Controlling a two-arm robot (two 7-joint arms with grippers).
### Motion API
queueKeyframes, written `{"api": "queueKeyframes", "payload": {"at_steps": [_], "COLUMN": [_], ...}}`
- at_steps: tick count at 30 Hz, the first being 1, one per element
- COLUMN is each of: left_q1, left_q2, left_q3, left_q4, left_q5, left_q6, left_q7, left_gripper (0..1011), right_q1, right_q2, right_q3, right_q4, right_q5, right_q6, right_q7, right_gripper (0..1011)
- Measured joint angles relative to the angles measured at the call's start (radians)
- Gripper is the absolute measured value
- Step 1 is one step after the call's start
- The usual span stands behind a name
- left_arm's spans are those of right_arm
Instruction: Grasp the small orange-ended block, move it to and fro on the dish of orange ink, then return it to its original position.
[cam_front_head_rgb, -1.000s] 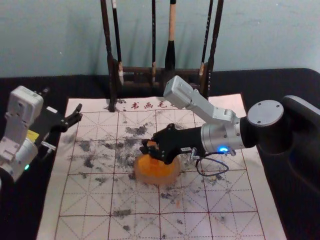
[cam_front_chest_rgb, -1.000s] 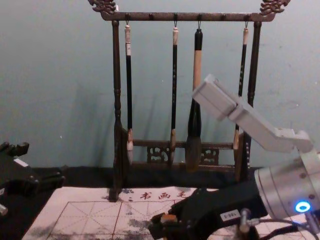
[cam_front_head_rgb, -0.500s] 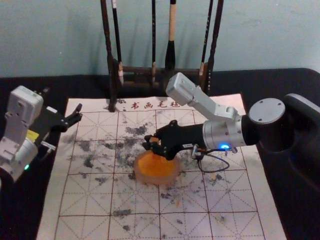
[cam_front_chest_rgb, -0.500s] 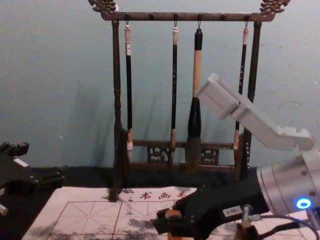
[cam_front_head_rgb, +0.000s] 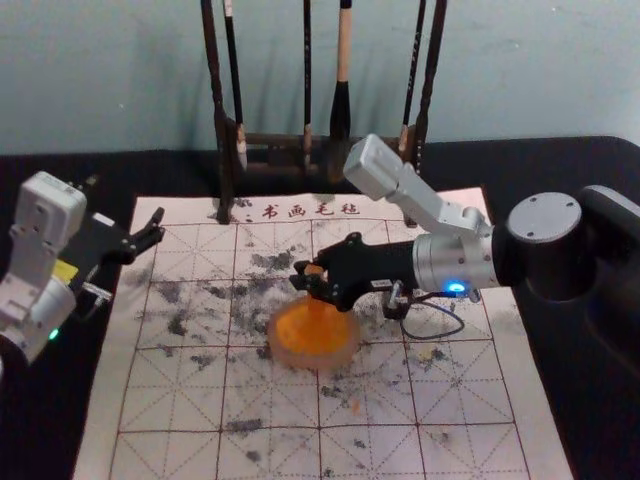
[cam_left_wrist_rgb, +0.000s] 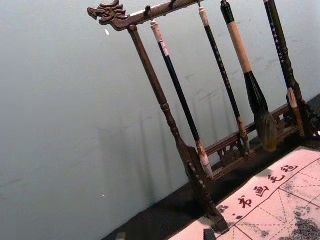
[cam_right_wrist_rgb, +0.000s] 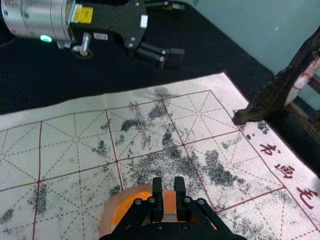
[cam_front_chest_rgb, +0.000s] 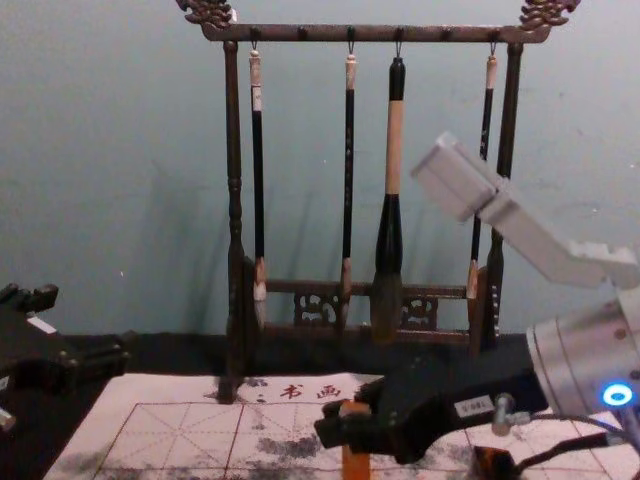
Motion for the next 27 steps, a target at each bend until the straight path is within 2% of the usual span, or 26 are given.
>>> {"api": "queueKeyframes", "payload": {"at_steps": [15,27], "left_q1": [0.0,0.0], "left_q2": [0.0,0.0], "left_q3": [0.0,0.0], "left_q4": [0.0,0.0], "left_q5": [0.0,0.0], "left_q6": [0.0,0.0], "left_q7": [0.0,0.0], "left_gripper": [1001,1001], "right_q1": [-0.021,-0.03], "right_q2": [0.024,0.055], "right_q3": [0.049,0.056], "right_q4": [-0.062,-0.114], "right_q5": [0.095,0.137], "right_q6": [0.051,0.064], "right_q7": [-0.016,-0.037], "right_gripper": [129,129]}}
